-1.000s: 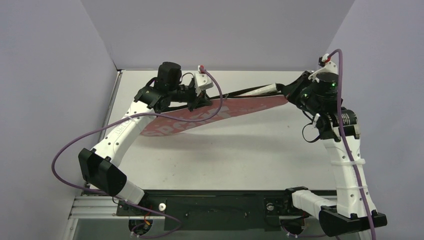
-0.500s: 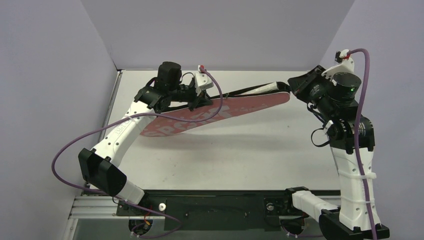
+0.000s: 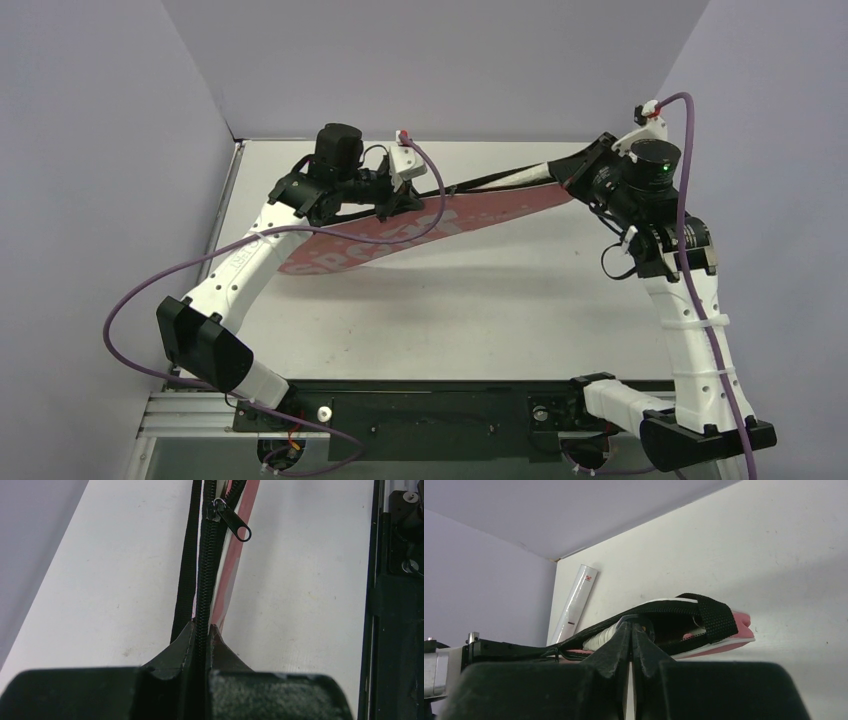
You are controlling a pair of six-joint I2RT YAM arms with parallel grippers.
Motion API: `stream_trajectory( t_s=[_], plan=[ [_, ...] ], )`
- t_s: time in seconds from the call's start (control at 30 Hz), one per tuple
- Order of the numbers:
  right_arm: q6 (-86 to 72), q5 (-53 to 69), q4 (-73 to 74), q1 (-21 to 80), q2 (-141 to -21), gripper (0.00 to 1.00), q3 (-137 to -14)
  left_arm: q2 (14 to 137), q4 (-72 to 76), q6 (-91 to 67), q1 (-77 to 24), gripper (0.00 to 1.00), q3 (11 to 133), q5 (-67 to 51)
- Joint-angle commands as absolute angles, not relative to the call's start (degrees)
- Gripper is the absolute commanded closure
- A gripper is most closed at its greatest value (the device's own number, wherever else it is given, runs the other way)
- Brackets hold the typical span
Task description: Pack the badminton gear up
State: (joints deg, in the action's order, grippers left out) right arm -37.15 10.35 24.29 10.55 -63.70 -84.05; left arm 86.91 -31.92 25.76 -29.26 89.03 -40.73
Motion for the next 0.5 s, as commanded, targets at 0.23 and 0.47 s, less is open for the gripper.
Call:
stream_trajectory(
  t_s=[0.23,0.47],
  plan=[
    [-30.5,-0.6,37.2,14.3,-63.9,1.0,-89.1,85.0,-25.5,25.6,-29.9,1.0,91.8,-43.7],
    [-26.8,-7.0,42.2,14.6,-65.3,1.0,-97.4,85.2,-25.2,25.4,-30.0,1.0,91.8,-43.7]
  ],
)
